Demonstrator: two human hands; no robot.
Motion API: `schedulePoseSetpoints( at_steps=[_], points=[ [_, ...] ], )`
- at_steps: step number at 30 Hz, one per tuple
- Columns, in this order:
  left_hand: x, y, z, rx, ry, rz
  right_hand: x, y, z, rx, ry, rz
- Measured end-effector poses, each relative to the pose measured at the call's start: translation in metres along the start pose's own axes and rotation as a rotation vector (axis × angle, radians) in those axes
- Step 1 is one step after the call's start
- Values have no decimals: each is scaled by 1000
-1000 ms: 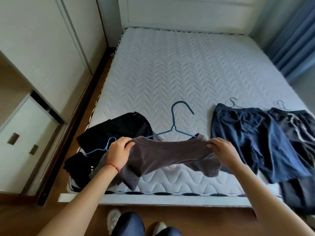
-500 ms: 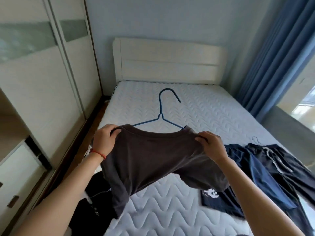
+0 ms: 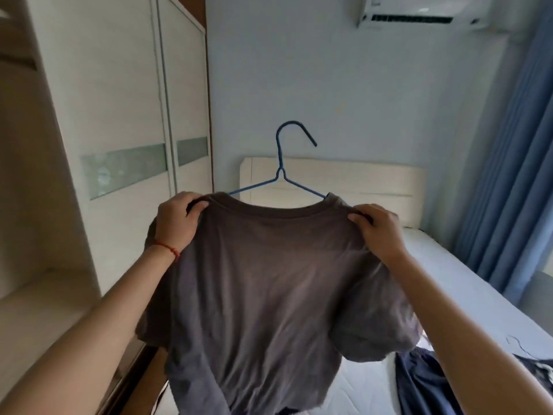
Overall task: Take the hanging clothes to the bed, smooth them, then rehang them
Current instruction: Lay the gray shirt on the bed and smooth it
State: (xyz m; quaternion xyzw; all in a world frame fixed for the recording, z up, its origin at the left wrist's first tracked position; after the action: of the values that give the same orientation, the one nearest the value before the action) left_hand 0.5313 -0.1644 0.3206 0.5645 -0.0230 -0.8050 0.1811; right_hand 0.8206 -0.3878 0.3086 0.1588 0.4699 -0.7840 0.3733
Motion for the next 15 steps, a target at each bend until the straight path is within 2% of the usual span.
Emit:
schedulePoseSetpoints(
  at_steps=[6,15],
  points=[
    [-37,20,6,54,72,-24,-20,-20,39,-18,110,18],
    [-39,74,-56,280,-48,-64,28,28,113,105,255,-136]
  ],
)
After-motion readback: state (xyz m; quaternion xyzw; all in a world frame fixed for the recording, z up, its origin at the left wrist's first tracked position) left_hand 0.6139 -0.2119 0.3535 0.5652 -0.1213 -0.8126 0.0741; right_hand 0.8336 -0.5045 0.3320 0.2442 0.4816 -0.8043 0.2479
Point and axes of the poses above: each hand's wrist, its own x-axis away from the middle knuckle, its own z-axis out of the back of the hand, y = z × x, the point moved 5 cm from there along -x, towards the middle knuckle, and after that the axes turned 13 degrees about -z, right-handed, at the moved point
